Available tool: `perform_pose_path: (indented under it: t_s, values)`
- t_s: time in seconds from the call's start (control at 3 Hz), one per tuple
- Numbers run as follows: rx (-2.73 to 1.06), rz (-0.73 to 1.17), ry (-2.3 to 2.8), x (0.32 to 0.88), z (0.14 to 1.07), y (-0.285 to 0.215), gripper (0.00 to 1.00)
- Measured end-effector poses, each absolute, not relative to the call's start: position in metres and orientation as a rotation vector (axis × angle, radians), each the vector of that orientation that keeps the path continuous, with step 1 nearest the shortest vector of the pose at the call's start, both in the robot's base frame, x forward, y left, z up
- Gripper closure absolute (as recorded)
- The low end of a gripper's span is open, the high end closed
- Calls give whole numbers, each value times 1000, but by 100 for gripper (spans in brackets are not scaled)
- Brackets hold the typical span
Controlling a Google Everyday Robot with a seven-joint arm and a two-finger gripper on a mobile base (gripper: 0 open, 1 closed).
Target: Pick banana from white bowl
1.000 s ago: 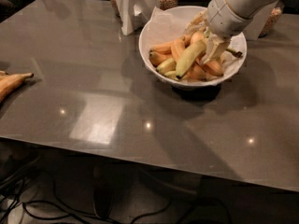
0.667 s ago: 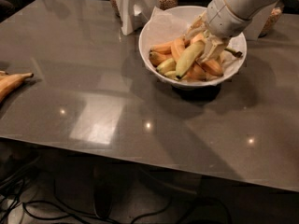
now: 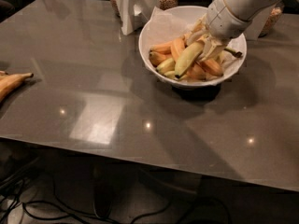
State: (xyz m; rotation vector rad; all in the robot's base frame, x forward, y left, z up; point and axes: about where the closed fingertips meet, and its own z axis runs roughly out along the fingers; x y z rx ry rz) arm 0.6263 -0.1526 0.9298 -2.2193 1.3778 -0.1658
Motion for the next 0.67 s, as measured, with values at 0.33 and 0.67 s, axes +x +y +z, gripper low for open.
perform_pose_path:
  t_s: [0.33,0.67]
  values:
    - [-2226,-191,1374,623,940,-157,100]
    - [-2249,-223,1375,621,959,-164,100]
